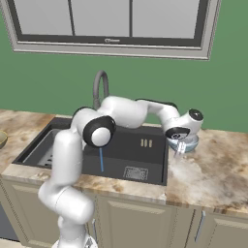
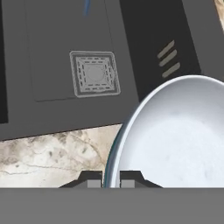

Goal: Rinse each bowl for a few seconds and place them down in the sink or on the counter.

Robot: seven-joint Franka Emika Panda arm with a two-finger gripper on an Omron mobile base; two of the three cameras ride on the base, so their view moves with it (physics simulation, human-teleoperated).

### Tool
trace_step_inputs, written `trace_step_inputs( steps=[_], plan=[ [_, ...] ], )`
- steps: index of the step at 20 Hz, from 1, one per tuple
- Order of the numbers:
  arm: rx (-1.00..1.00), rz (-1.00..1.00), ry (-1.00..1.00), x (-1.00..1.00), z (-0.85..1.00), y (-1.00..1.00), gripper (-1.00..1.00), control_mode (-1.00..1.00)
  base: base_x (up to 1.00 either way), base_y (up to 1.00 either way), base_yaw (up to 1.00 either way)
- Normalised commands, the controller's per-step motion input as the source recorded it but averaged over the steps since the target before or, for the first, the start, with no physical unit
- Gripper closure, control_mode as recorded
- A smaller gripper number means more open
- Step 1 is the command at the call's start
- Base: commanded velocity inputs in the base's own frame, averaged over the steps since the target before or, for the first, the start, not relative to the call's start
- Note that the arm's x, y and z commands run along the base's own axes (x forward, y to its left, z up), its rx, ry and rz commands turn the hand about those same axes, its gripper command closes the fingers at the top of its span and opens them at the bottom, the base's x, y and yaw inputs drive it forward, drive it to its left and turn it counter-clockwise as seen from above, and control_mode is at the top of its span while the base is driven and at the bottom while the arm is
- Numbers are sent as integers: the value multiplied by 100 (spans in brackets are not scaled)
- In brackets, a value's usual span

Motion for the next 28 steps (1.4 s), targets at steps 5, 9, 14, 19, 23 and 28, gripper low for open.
trace_step_inputs(
  steps=[5, 9, 14, 19, 23, 28],
  plan=[
    [0, 0, 1, 20, -38, -6, 100, -100, 0, 0, 0],
    [0, 0, 0, 16, -36, -11, 100, -100, 0, 0, 0],
    [0, 0, 2, 27, -44, -17, 100, -100, 0, 0, 0],
    [0, 0, -1, 10, -4, -3, -100, -100, 0, 0, 0],
    [0, 0, 0, -1, 23, 0, -100, -100, 0, 0, 0],
    [0, 0, -2, -10, 10, 0, -100, -100, 0, 0, 0]
  ],
)
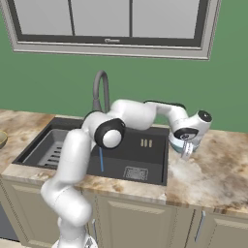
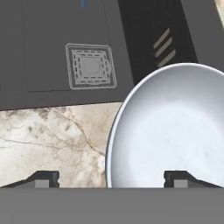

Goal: Rinse each bowl for a few seconds and place them down in the sink or on the counter.

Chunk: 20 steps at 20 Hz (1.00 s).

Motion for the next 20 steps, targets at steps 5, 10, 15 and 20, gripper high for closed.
trace_step_inputs(
  steps=[5, 10, 15, 20],
  plan=[
    [0, 1, -8, -45, 24, 7, -100, -100, 0, 0, 0],
    [-1, 7, -15, -69, 56, 14, -100, -100, 0, 0, 0],
    [-7, 11, -13, -49, 75, 42, -100, -100, 0, 0, 0],
    [-9, 15, -6, -37, 88, 57, -100, -100, 0, 0, 0]
  ],
)
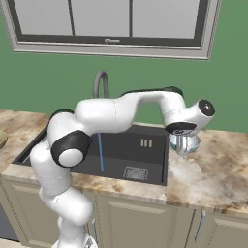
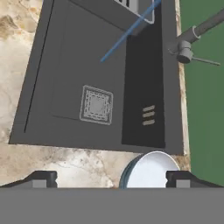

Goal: Rinse each bowl for a few seconds and place them down in the sink or on the counter.

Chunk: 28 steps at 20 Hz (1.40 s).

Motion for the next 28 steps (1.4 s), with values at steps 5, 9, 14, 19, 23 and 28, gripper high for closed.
trace_step_inputs(
  steps=[5, 9, 14, 19, 23, 28],
  plan=[
    [-11, 15, -2, -46, 63, 71, -100, -100, 0, 0, 0],
    [-13, 13, -6, -44, 40, 76, -100, -100, 0, 0, 0],
    [-15, 10, -3, -30, 34, 88, -100, -100, 0, 0, 0],
    [-11, 11, 0, -22, 18, 98, -100, -100, 0, 0, 0],
    [-12, 10, 0, -19, 13, 95, -100, -100, 0, 0, 0],
    [-12, 12, 1, -9, 18, 95, -100, -100, 0, 0, 0]
  ],
)
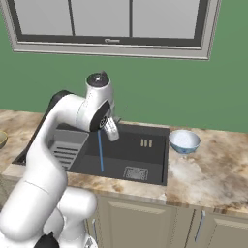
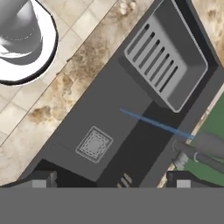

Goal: Rinse each bowl for a few seconds and place them down in the sink or on the counter.

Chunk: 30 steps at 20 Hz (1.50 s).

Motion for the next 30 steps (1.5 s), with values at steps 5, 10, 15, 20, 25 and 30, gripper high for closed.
trace_step_inputs(
  steps=[5, 10, 15, 20, 25, 30],
  plan=[
    [-8, 16, 10, 0, 12, 90, -100, -100, 0, 0, 0],
    [-3, 15, 10, 0, 0, 87, -100, -100, 0, 0, 0],
    [-7, 13, 11, 0, 0, 100, -100, -100, 0, 0, 0],
    [-5, 13, 8, 0, -3, 100, -100, -100, 0, 0, 0],
    [-3, 11, 7, 0, -10, 100, -100, -100, 0, 0, 0],
    [-1, 13, 6, 1, -21, 92, -100, -100, 0, 0, 0]
  ],
)
